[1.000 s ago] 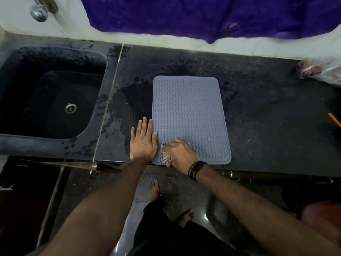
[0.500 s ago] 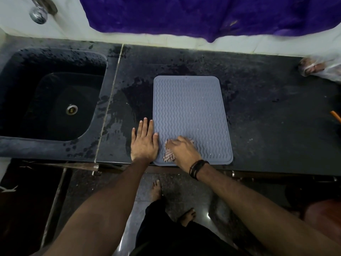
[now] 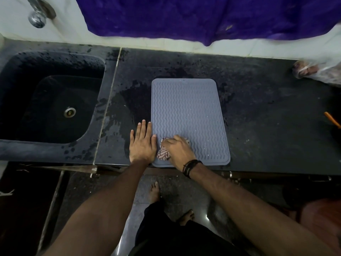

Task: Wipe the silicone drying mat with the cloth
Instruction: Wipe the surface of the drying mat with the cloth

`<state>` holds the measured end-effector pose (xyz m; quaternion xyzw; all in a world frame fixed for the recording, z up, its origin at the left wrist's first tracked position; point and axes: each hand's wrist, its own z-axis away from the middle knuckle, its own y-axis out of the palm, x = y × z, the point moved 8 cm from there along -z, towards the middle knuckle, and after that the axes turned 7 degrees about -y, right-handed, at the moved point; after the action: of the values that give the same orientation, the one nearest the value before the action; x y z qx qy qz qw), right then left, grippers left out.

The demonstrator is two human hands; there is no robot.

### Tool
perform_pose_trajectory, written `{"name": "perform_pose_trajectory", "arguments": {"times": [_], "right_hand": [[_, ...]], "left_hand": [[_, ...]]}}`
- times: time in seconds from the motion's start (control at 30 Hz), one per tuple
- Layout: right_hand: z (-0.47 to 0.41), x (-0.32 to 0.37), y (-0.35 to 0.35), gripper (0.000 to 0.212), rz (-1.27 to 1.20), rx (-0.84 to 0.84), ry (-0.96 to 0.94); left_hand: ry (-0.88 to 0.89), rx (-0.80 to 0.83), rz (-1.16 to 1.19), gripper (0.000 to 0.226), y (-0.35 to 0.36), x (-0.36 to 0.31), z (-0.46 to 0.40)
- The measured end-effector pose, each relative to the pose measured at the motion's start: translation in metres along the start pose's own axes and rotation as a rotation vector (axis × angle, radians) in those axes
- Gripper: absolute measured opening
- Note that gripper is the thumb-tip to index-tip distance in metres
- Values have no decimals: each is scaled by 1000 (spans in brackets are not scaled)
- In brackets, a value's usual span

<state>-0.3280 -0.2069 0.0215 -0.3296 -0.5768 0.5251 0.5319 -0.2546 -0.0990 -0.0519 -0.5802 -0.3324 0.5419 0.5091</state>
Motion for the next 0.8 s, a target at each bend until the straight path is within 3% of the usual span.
{"name": "perform_pose_trajectory", "arguments": {"times": [0.3,0.5,0.8], "right_hand": [[55,16,17,50,-40,47,-146],[46,-13,-6,56,-76,-100,-3],[52,-11,9,57,-10,-2,-32]], "left_hand": [[-6,7,-1,58,2,-1,0],[-26,30,-14,59,3,-1,-1],[-36,26,-40,61,4,-1,-1]]}}
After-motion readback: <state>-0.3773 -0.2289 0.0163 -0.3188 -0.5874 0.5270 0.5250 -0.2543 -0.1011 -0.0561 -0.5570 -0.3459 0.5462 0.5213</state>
